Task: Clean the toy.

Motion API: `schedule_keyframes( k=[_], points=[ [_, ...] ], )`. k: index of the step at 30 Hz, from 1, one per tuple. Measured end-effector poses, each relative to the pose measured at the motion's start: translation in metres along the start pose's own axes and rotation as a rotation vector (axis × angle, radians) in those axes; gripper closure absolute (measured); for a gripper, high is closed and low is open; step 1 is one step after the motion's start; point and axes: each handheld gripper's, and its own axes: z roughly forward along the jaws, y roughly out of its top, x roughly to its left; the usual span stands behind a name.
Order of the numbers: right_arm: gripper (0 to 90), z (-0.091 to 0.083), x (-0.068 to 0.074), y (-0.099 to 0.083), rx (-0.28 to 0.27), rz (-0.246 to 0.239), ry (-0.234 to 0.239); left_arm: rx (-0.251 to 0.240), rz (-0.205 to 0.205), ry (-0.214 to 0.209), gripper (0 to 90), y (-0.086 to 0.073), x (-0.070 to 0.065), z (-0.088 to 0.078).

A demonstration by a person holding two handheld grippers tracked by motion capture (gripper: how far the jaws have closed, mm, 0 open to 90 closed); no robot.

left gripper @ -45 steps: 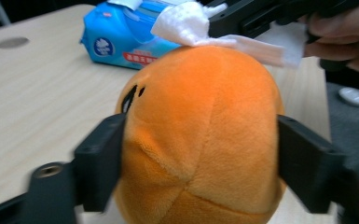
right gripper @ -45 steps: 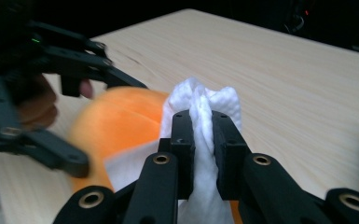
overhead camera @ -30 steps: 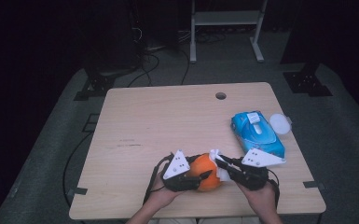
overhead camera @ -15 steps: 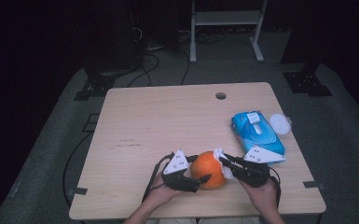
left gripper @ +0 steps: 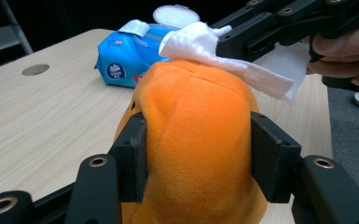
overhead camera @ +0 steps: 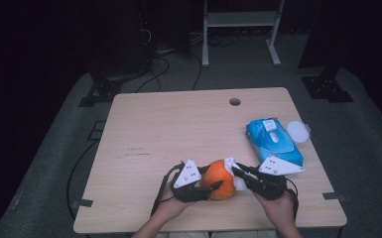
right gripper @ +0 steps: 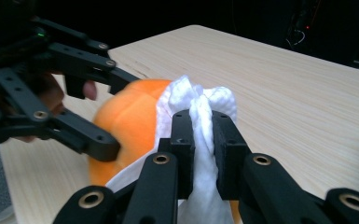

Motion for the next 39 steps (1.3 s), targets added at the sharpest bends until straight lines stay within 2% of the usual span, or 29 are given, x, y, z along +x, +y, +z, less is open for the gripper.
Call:
schedule_keyframes(
  k=[3,5,8,11,12,13,18,20,23,24,26,27,28,30,32,35,37,39],
  points=[
    [79.6,-0.001,0.012,0.004,-0.015,-0.059,0.018,0.002,-0.003,-0.002,43.6,-0.001,0.001,-0.001],
    [79.7,0.001,0.015,0.005,-0.006,-0.092,0.01,0.002,-0.004,-0.001,39.8,-0.001,0.001,-0.001],
    [79.6,0.003,0.005,0.001,0.006,-0.045,0.009,-0.009,-0.021,-0.008,25.1,-0.003,0.003,0.003],
    [79.7,0.001,-0.001,-0.002,0.005,-0.026,0.006,0.013,-0.034,-0.006,10.1,-0.01,0.007,0.011],
    [79.6,0.001,-0.001,-0.002,0.006,-0.027,0.006,0.01,-0.07,-0.029,9.5,-0.015,0.009,0.013],
    [79.6,0.001,-0.001,-0.002,0.007,-0.028,0.005,0.004,-0.084,-0.037,10.4,-0.017,0.01,0.014],
    [79.4,0.002,-0.012,-0.006,0.002,0.008,-0.017,0.005,-0.056,-0.086,23.8,-0.013,0.007,0.011],
    [79.4,0.0,-0.018,-0.007,0.006,0.032,-0.026,0.001,-0.046,-0.089,25.2,-0.013,0.006,0.011],
    [79.4,0.0,-0.016,-0.008,0.006,0.03,-0.018,0.008,-0.06,-0.052,16.1,-0.013,0.006,0.015],
    [79.5,0.001,-0.013,-0.007,0.006,0.023,-0.009,0.016,-0.064,-0.037,8.8,-0.014,0.006,0.017],
    [79.5,0.003,-0.007,-0.006,0.007,0.007,0.013,0.03,-0.072,-0.041,4.3,-0.017,0.006,0.022],
    [79.5,0.004,-0.003,-0.004,0.006,-0.009,0.017,0.035,-0.078,-0.043,5.2,-0.018,0.006,0.023],
    [79.5,0.005,0.001,-0.003,0.01,-0.027,0.012,0.033,-0.084,-0.051,9.5,-0.019,0.007,0.022],
    [79.7,0.004,0.007,-0.001,0.006,-0.06,-0.002,0.035,-0.07,-0.042,23.3,-0.016,0.007,0.017],
    [79.7,0.002,0.012,0.002,-0.012,-0.071,0.01,0.036,-0.076,-0.041,29.8,-0.014,0.006,0.015],
    [79.6,0.002,0.028,0.006,-0.024,-0.145,0.045,0.05,-0.042,-0.045,32.4,-0.01,0.0,0.014],
    [79.7,0.003,0.033,0.008,-0.017,-0.187,0.022,0.052,-0.04,-0.044,33.8,-0.009,-0.002,0.012],
    [79.7,0.001,0.025,0.007,-0.024,-0.152,0.011,0.049,-0.043,-0.044,35.2,-0.008,-0.002,0.01]
  ],
)
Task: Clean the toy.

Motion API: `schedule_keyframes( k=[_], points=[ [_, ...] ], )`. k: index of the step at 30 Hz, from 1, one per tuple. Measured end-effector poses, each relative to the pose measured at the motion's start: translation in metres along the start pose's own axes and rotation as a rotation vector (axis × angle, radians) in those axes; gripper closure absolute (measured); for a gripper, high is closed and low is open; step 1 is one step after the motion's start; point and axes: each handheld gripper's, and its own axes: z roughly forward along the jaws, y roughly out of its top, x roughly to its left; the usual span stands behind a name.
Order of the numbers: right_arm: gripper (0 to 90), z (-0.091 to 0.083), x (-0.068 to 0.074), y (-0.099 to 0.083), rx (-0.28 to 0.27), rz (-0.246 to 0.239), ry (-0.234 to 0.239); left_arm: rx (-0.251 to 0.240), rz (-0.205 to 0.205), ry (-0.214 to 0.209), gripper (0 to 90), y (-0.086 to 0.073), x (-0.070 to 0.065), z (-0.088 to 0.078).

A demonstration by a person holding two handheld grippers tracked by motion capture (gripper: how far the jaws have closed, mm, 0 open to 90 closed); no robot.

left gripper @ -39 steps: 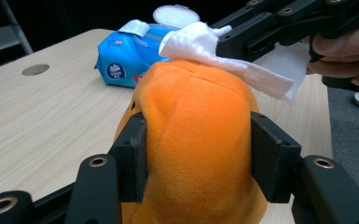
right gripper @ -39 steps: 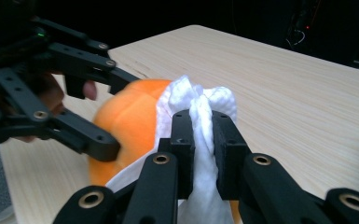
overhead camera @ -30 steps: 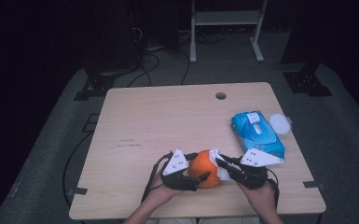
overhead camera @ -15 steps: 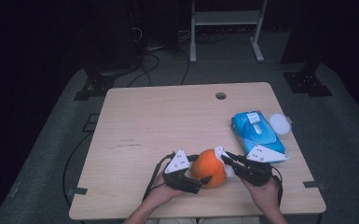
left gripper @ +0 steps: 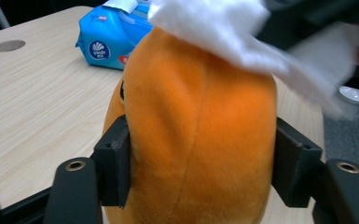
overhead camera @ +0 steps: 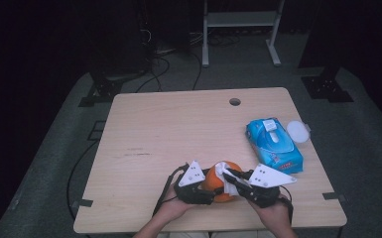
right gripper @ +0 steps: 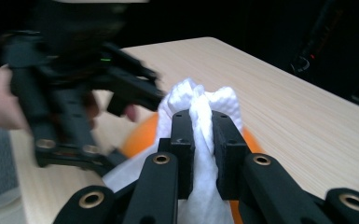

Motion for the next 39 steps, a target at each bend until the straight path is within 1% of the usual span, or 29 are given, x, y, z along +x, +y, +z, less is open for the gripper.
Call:
schedule_keyframes(
  k=[1,2,3,5,7,8,9,10,11,12,14,15,16,17,19,22,23,24,26,27,28,29,31,32,34,35,36,39],
  points=[
    [79.7,-0.001,-0.005,-0.001,0.002,0.016,-0.013,0.002,0.005,0.004,35.2,0.001,0.0,-0.001],
    [79.7,-0.002,-0.01,-0.003,0.007,0.021,-0.028,0.004,0.011,0.008,35.2,0.001,0.0,-0.001],
    [79.7,-0.003,-0.014,-0.005,0.012,0.026,-0.043,0.006,0.007,0.007,35.2,0.002,0.0,-0.001],
    [79.7,-0.005,-0.017,-0.008,0.018,0.038,-0.052,0.008,0.01,0.007,35.1,0.003,0.0,0.0],
    [79.7,-0.006,-0.012,-0.006,0.015,0.025,-0.045,0.01,0.001,0.008,35.1,0.003,0.001,0.0],
    [79.7,-0.006,-0.008,-0.004,0.004,0.012,-0.02,0.011,-0.001,0.007,35.1,0.002,0.001,0.0],
    [79.7,-0.005,-0.004,-0.002,-0.001,0.003,-0.004,0.013,-0.001,0.005,35.0,0.002,0.001,0.0],
    [79.7,-0.004,0.001,-0.001,0.002,-0.019,0.003,0.014,0.002,0.005,34.5,0.001,0.0,0.001],
    [79.6,-0.001,0.005,0.001,0.01,-0.042,0.003,0.017,0.007,0.007,33.0,0.001,-0.001,0.002],
    [79.7,0.0,0.007,0.002,0.016,-0.052,-0.003,0.018,0.002,0.005,29.7,0.0,-0.002,0.003],
    [79.7,0.002,0.003,0.0,0.021,-0.033,-0.007,0.012,0.003,0.008,21.3,-0.001,0.0,0.004],
    [79.7,0.001,-0.001,-0.001,0.02,-0.016,-0.01,0.002,-0.002,0.007,18.3,-0.002,0.001,0.004],
    [79.7,0.0,-0.004,-0.003,0.019,0.0,-0.016,-0.003,-0.007,0.003,17.1,-0.002,0.002,0.004],
    [79.7,-0.001,-0.007,-0.004,0.02,0.008,-0.021,-0.004,-0.01,0.002,17.1,-0.002,0.002,0.005],
    [79.7,-0.002,-0.01,-0.005,0.018,0.027,-0.021,0.0,0.0,0.005,19.1,-0.001,0.001,0.005],
    [79.7,-0.002,-0.008,-0.004,0.022,0.019,-0.028,0.003,0.003,0.014,23.5,-0.001,-0.002,0.007],
    [79.7,-0.002,-0.005,-0.003,0.021,0.011,-0.024,0.007,0.012,0.017,24.9,-0.001,-0.003,0.007],
    [79.7,-0.001,0.0,-0.001,0.022,-0.008,-0.016,0.007,0.023,0.02,25.4,0.0,-0.005,0.008],
    [79.7,0.002,0.012,0.003,0.027,-0.05,0.008,0.012,0.065,0.024,26.5,0.0,-0.011,0.01],
    [79.7,0.005,0.017,0.005,0.037,-0.072,0.014,0.017,0.095,0.03,26.7,0.001,-0.016,0.012],
    [79.7,0.008,0.021,0.006,0.051,-0.099,0.009,0.018,0.106,0.035,26.8,0.001,-0.018,0.013],
    [79.7,0.009,0.021,0.006,0.056,-0.104,0.003,0.018,0.121,0.042,26.9,0.001,-0.02,0.013],
    [79.8,0.009,0.014,0.006,0.055,-0.077,-0.006,0.013,0.116,0.036,27.9,0.0,-0.02,0.013],
    [79.8,0.006,0.008,0.005,0.048,-0.053,-0.021,0.014,0.123,0.035,28.0,0.0,-0.02,0.013],
    [79.8,0.002,-0.003,0.004,0.042,-0.033,-0.055,0.014,0.13,0.036,28.0,0.0,-0.021,0.014],
    [79.8,-0.002,-0.013,0.001,0.052,-0.011,-0.072,0.016,0.135,0.034,28.0,0.0,-0.021,0.014],
    [79.8,-0.003,-0.017,-0.001,0.054,0.001,-0.079,0.018,0.136,0.034,28.0,0.0,-0.021,0.013],
    [79.8,-0.008,-0.028,-0.009,0.085,0.037,-0.094,0.012,0.122,0.03,28.0,-0.001,-0.018,0.012]
  ],
)
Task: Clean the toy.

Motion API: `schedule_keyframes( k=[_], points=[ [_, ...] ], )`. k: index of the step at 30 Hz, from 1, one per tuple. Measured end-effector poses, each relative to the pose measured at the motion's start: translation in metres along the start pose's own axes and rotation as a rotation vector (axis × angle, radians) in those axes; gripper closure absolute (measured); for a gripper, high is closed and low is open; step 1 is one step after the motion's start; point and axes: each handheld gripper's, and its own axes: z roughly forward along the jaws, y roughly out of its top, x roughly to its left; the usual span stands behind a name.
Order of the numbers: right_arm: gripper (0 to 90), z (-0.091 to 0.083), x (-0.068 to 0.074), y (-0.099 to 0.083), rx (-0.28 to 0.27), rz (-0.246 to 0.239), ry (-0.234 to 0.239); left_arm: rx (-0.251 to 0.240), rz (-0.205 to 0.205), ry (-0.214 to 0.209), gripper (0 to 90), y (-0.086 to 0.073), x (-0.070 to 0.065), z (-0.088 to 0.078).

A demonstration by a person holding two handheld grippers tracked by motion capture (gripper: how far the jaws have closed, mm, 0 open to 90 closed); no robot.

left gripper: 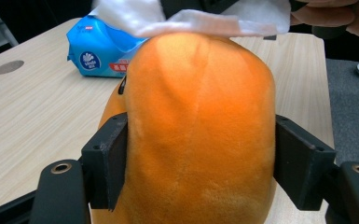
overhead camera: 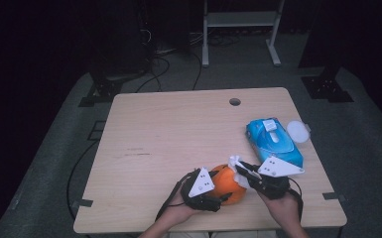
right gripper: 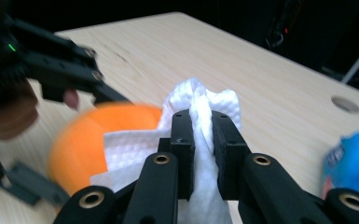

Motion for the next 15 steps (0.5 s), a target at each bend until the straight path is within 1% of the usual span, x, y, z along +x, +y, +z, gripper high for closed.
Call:
schedule_keyframes(
  k=[2,4,6,7,9,10,11,12,15],
  points=[
    [79.8,-0.004,-0.003,-0.004,0.004,0.009,0.008,-0.003,-0.005,-0.002,28.0,-0.001,0.001,0.0],
    [79.8,-0.007,0.001,-0.002,-0.005,0.015,0.033,-0.003,-0.006,-0.001,27.9,-0.001,0.001,0.001],
    [79.8,-0.007,0.011,0.004,-0.02,-0.008,0.061,0.002,0.002,-0.002,27.6,0.0,-0.001,0.001],
    [79.7,-0.005,0.017,0.007,-0.028,-0.034,0.077,0.003,0.009,-0.001,27.6,-0.001,-0.001,0.001],
    [79.7,-0.001,0.024,0.01,-0.02,-0.055,0.08,0.003,0.014,0.006,27.4,-0.001,-0.003,0.001],
    [79.7,0.0,0.023,0.011,-0.016,-0.053,0.08,0.002,0.01,0.005,27.3,-0.002,-0.002,0.001],
    [79.7,0.002,0.02,0.01,-0.018,-0.041,0.086,0.001,0.008,0.003,27.3,-0.002,-0.002,0.001],
    [79.7,0.003,0.016,0.009,-0.014,-0.021,0.09,0.001,0.014,0.002,27.4,-0.002,-0.002,0.001],
    [79.7,0.003,0.001,0.003,-0.001,0.026,0.079,-0.003,0.015,-0.002,27.4,-0.001,-0.002,0.003]
  ],
)
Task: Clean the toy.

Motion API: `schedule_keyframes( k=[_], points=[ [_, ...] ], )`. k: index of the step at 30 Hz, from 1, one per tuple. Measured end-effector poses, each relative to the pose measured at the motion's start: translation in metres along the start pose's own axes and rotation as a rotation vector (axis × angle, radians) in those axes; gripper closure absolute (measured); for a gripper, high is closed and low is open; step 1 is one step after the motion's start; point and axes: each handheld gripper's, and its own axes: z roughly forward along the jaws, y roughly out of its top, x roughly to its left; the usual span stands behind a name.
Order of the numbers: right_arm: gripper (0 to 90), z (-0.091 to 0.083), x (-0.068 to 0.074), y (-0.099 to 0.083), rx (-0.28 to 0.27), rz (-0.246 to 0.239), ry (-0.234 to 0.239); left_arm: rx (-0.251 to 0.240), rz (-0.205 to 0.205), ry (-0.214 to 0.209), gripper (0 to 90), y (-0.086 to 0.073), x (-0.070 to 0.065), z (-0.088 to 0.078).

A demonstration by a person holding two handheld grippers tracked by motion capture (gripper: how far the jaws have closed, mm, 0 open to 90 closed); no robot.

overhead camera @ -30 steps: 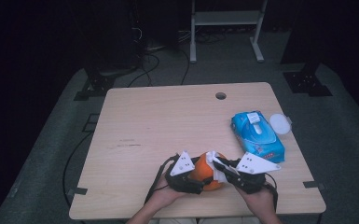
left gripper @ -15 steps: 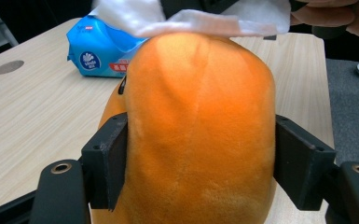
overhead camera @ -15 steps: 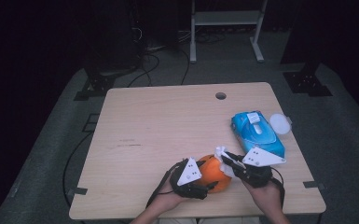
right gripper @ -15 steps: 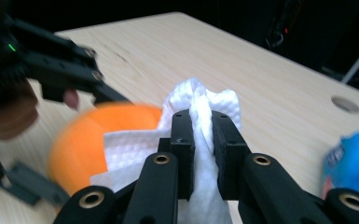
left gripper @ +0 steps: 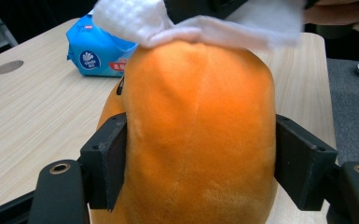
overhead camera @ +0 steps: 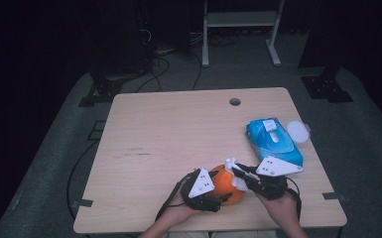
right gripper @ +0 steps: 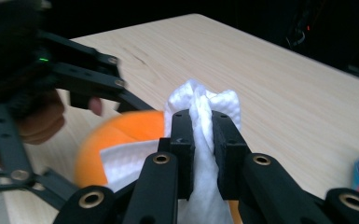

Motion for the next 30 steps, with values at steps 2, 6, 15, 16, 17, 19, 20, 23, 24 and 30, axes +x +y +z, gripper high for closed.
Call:
schedule_keyframes(
  k=[2,6,15,16,17,19,20,23,24,30],
  points=[
    [79.7,-0.002,-0.007,-0.003,0.006,0.032,0.008,-0.001,0.009,-0.003,27.4,0.0,-0.001,0.001],
    [79.7,-0.004,0.003,0.002,-0.002,0.013,0.027,0.008,0.044,0.0,27.2,0.001,-0.006,0.003],
    [79.8,0.001,-0.005,0.0,0.009,0.038,0.022,0.003,0.033,0.001,27.5,-0.001,-0.003,0.001],
    [79.7,0.0,-0.008,-0.002,0.007,0.048,0.02,0.0,0.022,0.0,27.5,-0.001,-0.001,0.0],
    [79.7,0.0,-0.009,-0.004,0.012,0.055,0.015,-0.001,0.012,-0.001,27.6,-0.002,0.001,-0.001],
    [79.7,-0.002,-0.013,-0.008,0.016,0.07,0.011,-0.009,-0.022,-0.005,27.5,-0.004,0.007,-0.003],
    [79.7,-0.003,-0.015,-0.01,0.02,0.079,0.011,-0.013,-0.037,-0.008,27.5,-0.005,0.009,-0.004],
    [79.7,-0.005,-0.016,-0.014,0.029,0.088,0.01,-0.026,-0.109,-0.01,27.5,-0.01,0.021,-0.01],
    [79.7,-0.005,-0.014,-0.014,0.027,0.089,0.015,-0.03,-0.125,-0.01,27.5,-0.011,0.023,-0.01],
    [79.7,0.0,0.008,-0.001,-0.014,0.04,0.061,-0.038,-0.188,-0.005,27.3,-0.015,0.03,-0.012]
  ],
)
